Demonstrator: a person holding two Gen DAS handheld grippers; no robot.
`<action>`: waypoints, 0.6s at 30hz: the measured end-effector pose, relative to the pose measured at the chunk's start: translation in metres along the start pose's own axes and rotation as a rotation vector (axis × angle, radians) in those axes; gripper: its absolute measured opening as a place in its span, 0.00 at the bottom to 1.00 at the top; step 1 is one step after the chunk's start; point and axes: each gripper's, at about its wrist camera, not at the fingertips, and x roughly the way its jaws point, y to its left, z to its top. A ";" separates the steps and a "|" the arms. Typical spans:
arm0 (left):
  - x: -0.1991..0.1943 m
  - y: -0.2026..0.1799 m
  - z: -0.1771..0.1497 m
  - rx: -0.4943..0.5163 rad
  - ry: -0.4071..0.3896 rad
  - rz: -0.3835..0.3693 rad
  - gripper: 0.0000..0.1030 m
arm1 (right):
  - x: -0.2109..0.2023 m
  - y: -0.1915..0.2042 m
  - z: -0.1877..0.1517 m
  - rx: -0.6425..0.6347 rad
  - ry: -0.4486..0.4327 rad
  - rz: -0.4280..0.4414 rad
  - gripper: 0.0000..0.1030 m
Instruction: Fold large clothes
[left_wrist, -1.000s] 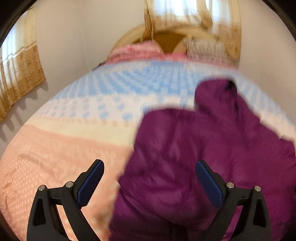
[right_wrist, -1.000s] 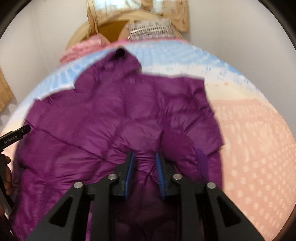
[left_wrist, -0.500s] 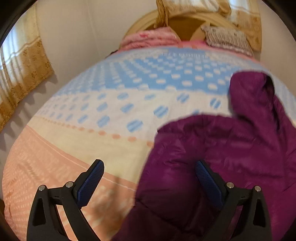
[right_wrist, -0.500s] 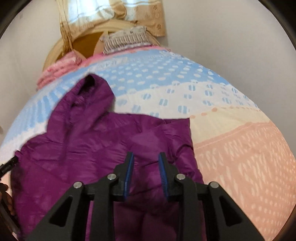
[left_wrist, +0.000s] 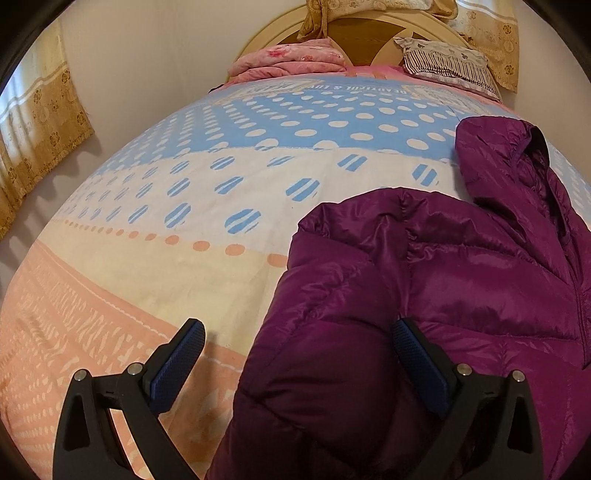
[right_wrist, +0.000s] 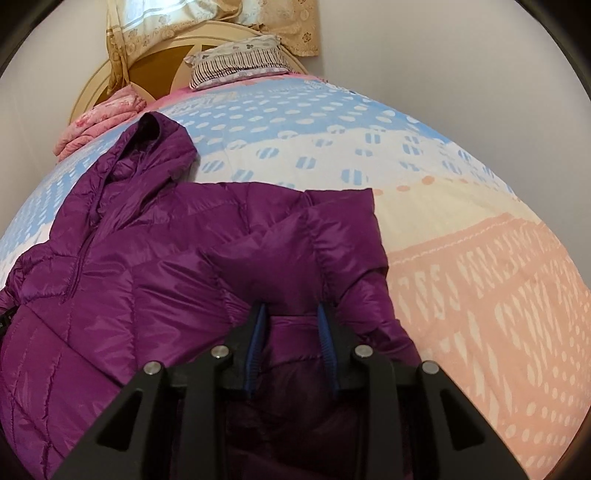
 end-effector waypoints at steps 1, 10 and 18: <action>0.000 0.000 0.000 0.001 0.000 0.001 0.99 | 0.000 0.000 0.000 0.000 0.000 -0.001 0.31; 0.001 0.003 -0.001 -0.019 0.010 -0.026 0.99 | 0.001 0.002 -0.001 -0.011 -0.003 -0.012 0.32; 0.003 0.006 -0.001 -0.033 0.017 -0.046 0.99 | 0.001 0.002 -0.002 -0.010 -0.009 -0.008 0.32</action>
